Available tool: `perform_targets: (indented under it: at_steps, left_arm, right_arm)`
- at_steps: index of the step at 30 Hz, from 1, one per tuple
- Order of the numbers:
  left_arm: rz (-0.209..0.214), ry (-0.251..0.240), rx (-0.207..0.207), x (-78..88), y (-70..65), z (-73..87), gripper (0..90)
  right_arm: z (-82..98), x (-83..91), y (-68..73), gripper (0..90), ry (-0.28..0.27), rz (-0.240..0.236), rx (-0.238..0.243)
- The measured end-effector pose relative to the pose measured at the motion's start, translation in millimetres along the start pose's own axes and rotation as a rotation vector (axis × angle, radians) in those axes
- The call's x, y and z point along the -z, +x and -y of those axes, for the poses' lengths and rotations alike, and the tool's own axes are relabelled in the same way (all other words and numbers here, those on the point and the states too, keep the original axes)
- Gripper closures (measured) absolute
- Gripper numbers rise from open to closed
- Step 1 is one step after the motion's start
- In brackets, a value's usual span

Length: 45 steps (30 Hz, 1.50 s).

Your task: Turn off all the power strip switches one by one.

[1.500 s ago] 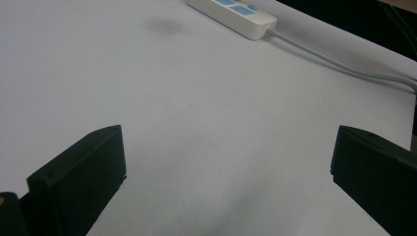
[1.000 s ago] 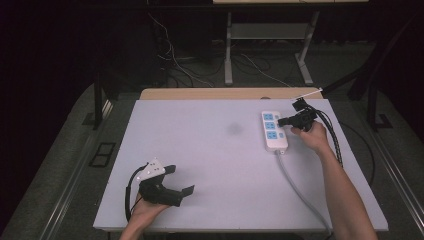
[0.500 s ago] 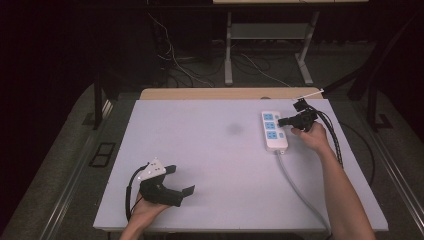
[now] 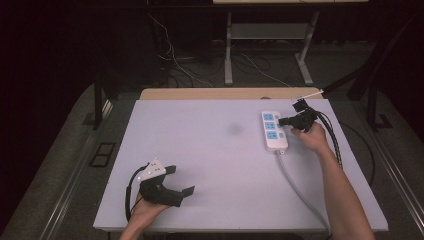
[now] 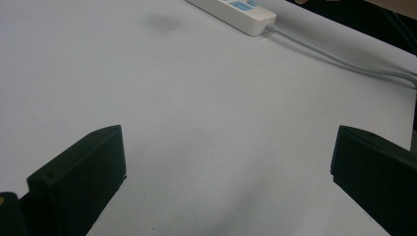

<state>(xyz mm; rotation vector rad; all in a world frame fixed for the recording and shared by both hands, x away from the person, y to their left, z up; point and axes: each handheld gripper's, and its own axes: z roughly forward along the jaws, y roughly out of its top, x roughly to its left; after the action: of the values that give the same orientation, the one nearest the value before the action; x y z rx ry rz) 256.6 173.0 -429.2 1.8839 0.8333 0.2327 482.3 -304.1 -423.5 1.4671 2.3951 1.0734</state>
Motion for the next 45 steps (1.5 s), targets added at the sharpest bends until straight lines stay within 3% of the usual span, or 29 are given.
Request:
perform_targets:
  at_steps: [3, 7, 18, 21, 28, 35, 45]
  left_arm:
    - [-0.001, -0.001, 0.000, 0.5, 0.2, 0.0, 0.0]
    - [-0.003, -0.005, 0.000, 1.2, -0.6, -0.1, 0.0]
    - [-0.005, -0.008, 0.005, 2.7, 1.3, 0.2, 0.0]
    - [-0.003, -0.007, 0.008, 1.9, 2.2, 0.3, 0.0]
    - [-0.002, -0.005, 0.010, 1.4, 2.8, 0.2, 0.0]
    - [-0.003, -0.007, 0.013, 2.0, 3.6, 0.3, 0.0]
    - [-0.002, -0.010, 0.016, 2.8, 4.1, 0.5, 0.0]
  right_arm:
    - [1.1, -2.2, 1.4, 90.0, 0.006, -0.040, -0.014]
    - [0.3, -2.8, 8.7, 90.0, 0.011, -0.004, 0.043]
    - [3.3, -1.8, 5.8, 90.0, -0.013, -0.024, 0.004]
    - [2.0, 0.1, 6.1, 90.0, -0.018, -0.053, -0.008]
    - [-4.8, 3.6, 8.2, 89.8, 0.039, 0.016, 0.039]
    - [-10.8, 5.3, 7.6, 89.3, 0.056, 0.028, 0.045]
    - [-36.3, 16.5, 10.8, 89.4, 0.043, 0.047, 0.074]
